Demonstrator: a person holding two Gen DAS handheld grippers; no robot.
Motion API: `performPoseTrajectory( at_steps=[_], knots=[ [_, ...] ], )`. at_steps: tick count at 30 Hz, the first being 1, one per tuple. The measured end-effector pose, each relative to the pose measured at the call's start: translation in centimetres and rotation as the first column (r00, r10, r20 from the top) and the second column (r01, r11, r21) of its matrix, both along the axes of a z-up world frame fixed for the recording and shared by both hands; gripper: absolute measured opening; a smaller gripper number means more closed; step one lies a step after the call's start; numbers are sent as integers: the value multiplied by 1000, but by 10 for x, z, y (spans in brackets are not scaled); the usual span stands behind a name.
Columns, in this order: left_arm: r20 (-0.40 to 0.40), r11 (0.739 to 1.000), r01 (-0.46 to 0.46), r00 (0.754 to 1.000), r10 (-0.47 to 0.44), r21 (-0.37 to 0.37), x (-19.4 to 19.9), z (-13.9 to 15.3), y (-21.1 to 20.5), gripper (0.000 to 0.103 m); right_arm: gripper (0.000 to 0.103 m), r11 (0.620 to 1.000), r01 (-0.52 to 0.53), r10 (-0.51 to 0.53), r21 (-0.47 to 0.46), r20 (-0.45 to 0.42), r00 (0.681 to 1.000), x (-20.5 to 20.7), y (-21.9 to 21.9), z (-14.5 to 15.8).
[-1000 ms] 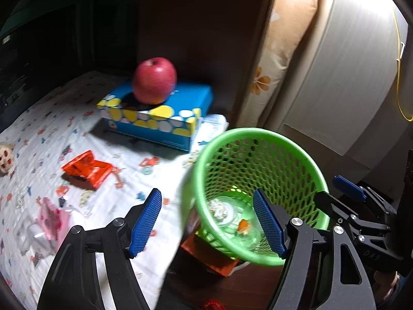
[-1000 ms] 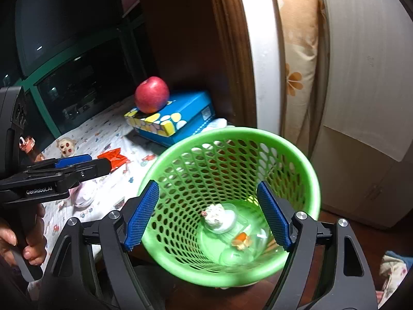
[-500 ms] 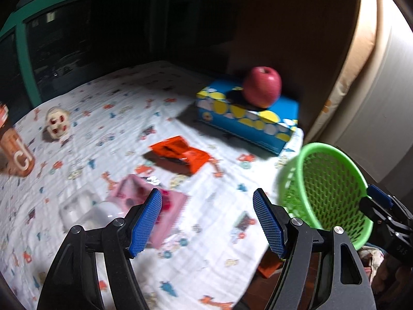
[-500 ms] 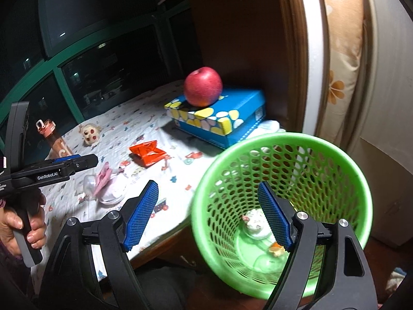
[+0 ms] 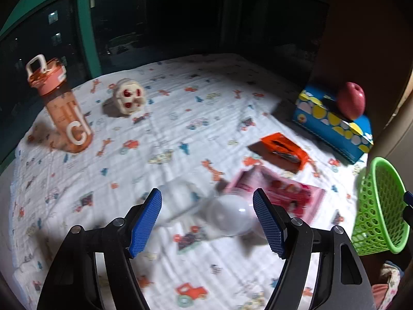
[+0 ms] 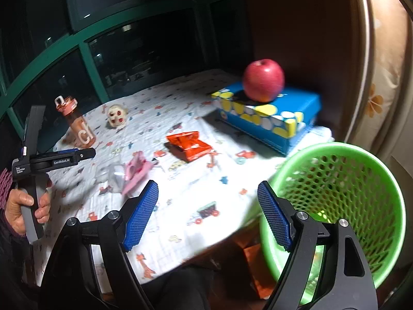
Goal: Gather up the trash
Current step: 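Move both tools back over the bed toward the pink wrapper and bowl, then grasp the pink snack wrapper with the right tool while the left tool grasps the clear round bowl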
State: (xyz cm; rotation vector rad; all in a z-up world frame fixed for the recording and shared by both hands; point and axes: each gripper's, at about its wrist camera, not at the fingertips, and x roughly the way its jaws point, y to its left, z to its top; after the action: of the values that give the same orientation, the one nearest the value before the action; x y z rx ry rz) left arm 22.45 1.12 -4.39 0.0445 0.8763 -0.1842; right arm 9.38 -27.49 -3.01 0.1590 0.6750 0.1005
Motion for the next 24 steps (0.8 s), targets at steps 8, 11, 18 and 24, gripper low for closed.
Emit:
performPoseTrajectory(
  at_steps=[8, 11, 18, 24],
  knots=[
    [1, 997, -73, 997, 73, 6, 7, -2, 54, 71, 79, 988, -149, 149, -25, -16, 989, 28, 70, -2],
    [-3, 996, -91, 996, 91, 10, 6, -5, 68, 71, 79, 976, -212, 212, -37, -22, 977, 39, 99, -3],
    [-10, 991, -133, 991, 133, 17, 4, -8, 94, 71, 78, 941, -326, 322, -95, -47, 945, 62, 153, -13],
    [-18, 988, -152, 988, 152, 11, 4, -11, 112, 71, 78, 913, -366, 354, -177, -99, 930, 84, 167, -27]
  ],
)
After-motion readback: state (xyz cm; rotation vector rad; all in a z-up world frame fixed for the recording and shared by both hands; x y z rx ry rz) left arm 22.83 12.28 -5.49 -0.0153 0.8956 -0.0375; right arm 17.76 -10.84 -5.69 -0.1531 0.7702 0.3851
